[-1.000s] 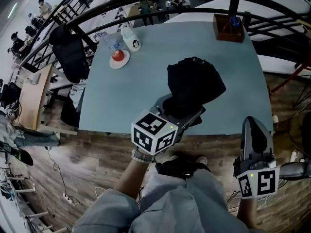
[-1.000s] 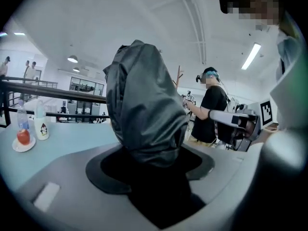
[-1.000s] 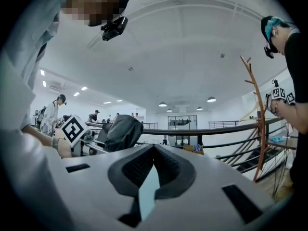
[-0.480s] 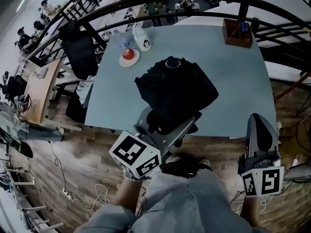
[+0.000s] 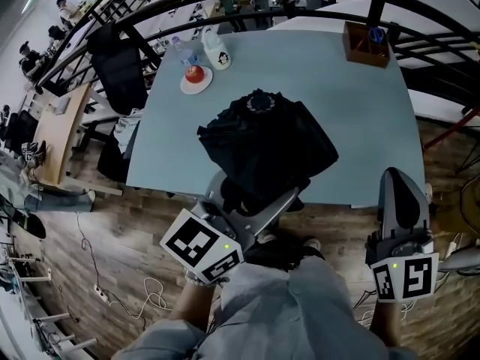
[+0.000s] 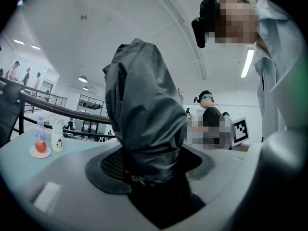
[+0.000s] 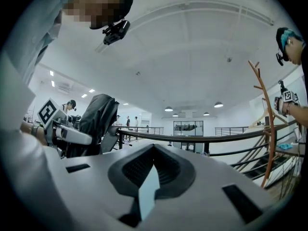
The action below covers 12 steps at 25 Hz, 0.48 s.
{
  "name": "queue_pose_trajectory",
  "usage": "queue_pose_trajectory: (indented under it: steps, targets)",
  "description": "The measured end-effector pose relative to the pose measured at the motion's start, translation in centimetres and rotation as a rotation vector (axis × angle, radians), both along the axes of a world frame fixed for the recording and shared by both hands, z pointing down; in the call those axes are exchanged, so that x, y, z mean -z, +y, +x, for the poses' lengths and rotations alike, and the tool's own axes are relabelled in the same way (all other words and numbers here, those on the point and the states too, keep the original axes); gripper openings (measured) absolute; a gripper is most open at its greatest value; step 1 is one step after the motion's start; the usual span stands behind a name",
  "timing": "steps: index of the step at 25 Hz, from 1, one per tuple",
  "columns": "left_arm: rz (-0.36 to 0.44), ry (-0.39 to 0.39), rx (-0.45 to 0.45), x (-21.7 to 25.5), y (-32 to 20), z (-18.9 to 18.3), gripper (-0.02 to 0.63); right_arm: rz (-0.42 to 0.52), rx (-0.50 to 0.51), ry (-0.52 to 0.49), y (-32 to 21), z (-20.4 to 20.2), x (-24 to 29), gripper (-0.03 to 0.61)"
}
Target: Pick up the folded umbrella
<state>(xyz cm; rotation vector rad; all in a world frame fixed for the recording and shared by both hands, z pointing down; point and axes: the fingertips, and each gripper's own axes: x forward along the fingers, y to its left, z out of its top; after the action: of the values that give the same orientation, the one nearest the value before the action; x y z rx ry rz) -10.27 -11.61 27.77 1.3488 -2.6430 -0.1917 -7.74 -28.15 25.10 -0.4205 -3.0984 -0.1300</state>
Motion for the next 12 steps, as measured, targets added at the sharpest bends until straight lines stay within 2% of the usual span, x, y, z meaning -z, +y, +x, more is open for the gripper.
queue_pose_trajectory:
  steps: [12]
  targets:
    - [0.04, 0.026, -0.039, 0.32, -0.95, 0.14, 0.288, -0.009, -0.025, 0.021, -0.12, 0.23, -0.82, -0.003]
